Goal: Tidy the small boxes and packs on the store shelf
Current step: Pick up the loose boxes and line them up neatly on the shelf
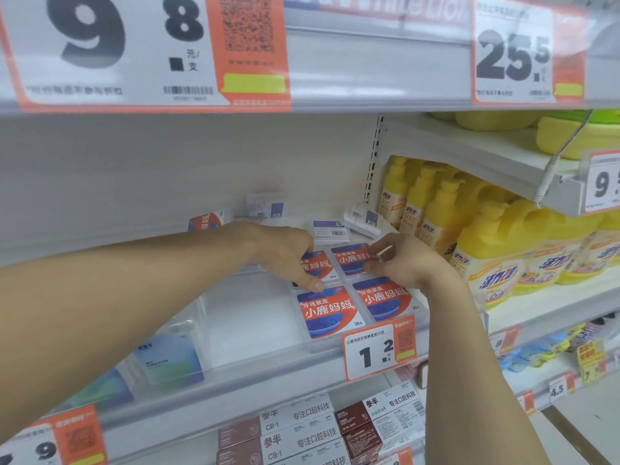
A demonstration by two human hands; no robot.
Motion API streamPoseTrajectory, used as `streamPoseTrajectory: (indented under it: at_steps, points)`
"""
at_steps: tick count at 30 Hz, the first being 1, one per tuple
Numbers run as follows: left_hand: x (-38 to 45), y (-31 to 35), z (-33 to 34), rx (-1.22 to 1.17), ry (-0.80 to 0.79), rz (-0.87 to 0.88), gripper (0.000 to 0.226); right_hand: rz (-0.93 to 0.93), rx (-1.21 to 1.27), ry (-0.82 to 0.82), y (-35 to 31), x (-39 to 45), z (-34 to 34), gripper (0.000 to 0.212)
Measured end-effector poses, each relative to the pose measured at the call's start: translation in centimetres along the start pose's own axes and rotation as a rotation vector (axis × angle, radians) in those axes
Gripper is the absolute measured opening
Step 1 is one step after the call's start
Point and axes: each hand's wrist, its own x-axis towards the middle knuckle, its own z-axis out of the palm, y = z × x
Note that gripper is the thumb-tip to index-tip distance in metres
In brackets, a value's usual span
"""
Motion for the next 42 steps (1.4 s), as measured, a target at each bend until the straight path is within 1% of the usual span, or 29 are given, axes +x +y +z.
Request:
streamPoseTrajectory:
  at_steps: [6, 8, 9, 11, 13, 14, 15, 16, 18, 19, 21, 23, 24, 26, 28, 29, 30, 31, 33, 34, 35, 36, 37, 39, 40, 42]
  points:
    - [-0.5, 0.0, -0.2, 0.037, -0.011, -0.013, 0.062, -0.012, -0.004, -0.015, 0.1, 0.1, 0.0, 0.037]
    - [-0.6, 0.0, -0.4, 0.087, 0.023, -0.028, 0.065, 0.002, -0.005, -0.009, -0.1, 0.0, -0.1, 0.039]
    - [-0.6, -0.2, -0.7, 0.111, 0.064, -0.036, 0.065, 0.007, 0.002, 0.019, -0.1, -0.1, -0.1, 0.04]
    - [-0.8, -1.1, -1.5, 0.14, 0.17, -0.057, 0.058, -0.024, 0.016, 0.17, -0.3, -0.2, -0.1, 0.04]
    - [-1.2, -2.7, -2.5, 0.237, 0.265, -0.082, 0.052, -0.118, 0.005, 0.368, -1.2, -0.1, 0.4, 0.039]
    - [-1.4, -3.7, -2.9, 0.299, 0.284, -0.099, 0.053, -0.183, 0.002, 0.427, -2.0, 0.0, 0.7, 0.037]
    - [-1.8, -4.7, -3.1, 0.345, 0.276, -0.126, 0.06, -0.257, -0.012, 0.435, -3.0, 0.4, 1.0, 0.035]
    - [-2.2, -5.8, -3.2, 0.362, 0.241, -0.166, 0.07, -0.328, -0.05, 0.391, -4.2, 1.0, 1.3, 0.033]
    - [-3.0, -7.5, -3.1, 0.301, 0.134, -0.242, 0.094, -0.402, -0.203, 0.231, -6.3, 2.2, 1.7, 0.035]
    - [-3.1, -8.2, -3.0, 0.252, 0.094, -0.254, 0.102, -0.401, -0.312, 0.157, -7.2, 2.9, 2.0, 0.042]
    - [-3.2, -8.9, -2.8, 0.192, 0.07, -0.229, 0.112, -0.344, -0.519, 0.062, -8.1, 4.5, 3.0, 0.061]
    - [-2.8, -9.1, -2.8, 0.193, 0.077, -0.209, 0.119, -0.285, -0.614, 0.036, -8.1, 6.2, 4.2, 0.075]
    - [-2.5, -9.1, -2.7, 0.219, 0.076, -0.208, 0.123, -0.272, -0.63, 0.044, -8.0, 7.0, 4.7, 0.077]
    - [-1.9, -9.2, -2.7, 0.285, 0.076, -0.205, 0.126, -0.276, -0.661, 0.079, -8.0, 7.8, 5.2, 0.075]
    - [-1.4, -9.1, -2.8, 0.273, 0.08, -0.177, 0.121, -0.308, -0.68, 0.093, -8.5, 8.0, 5.0, 0.061]
    - [-1.3, -8.9, -2.8, 0.261, 0.093, -0.146, 0.114, -0.328, -0.632, 0.109, -9.0, 7.8, 4.8, 0.052]
    - [-1.2, -8.7, -2.8, 0.273, 0.119, -0.105, 0.106, -0.344, -0.531, 0.147, -9.4, 7.4, 4.4, 0.045]
    - [-1.2, -8.5, -2.8, 0.316, 0.158, -0.066, 0.1, -0.358, -0.4, 0.208, -9.7, 7.0, 3.8, 0.043]
    - [-1.3, -8.2, -2.6, 0.46, 0.231, 0.006, 0.083, -0.396, -0.118, 0.389, -10.0, 5.6, 2.5, 0.045]
    - [-1.4, -8.2, -2.6, 0.516, 0.239, 0.048, 0.069, -0.401, 0.048, 0.447, -9.8, 4.7, 2.0, 0.045]
    - [-1.4, -8.2, -2.6, 0.543, 0.234, 0.088, 0.054, -0.387, 0.211, 0.46, -9.4, 3.8, 1.5, 0.042]
    - [-1.5, -8.2, -2.6, 0.561, 0.229, 0.11, 0.04, -0.35, 0.346, 0.428, -8.8, 3.0, 1.2, 0.038]
    - [-1.6, -8.3, -2.7, 0.585, 0.247, 0.12, 0.03, -0.294, 0.45, 0.362, -8.1, 2.3, 1.0, 0.036]
    - [-1.7, -8.3, -3.0, 0.624, 0.36, 0.115, 0.023, -0.155, 0.597, 0.184, -6.5, 0.9, 0.8, 0.039]
    - [-1.9, -8.3, -3.3, 0.601, 0.428, 0.105, 0.02, -0.094, 0.655, 0.122, -5.7, 0.2, 0.8, 0.043]
    - [-2.4, -8.0, -3.7, 0.451, 0.533, 0.069, 0.012, -0.033, 0.712, 0.09, -4.2, -1.1, 1.0, 0.049]
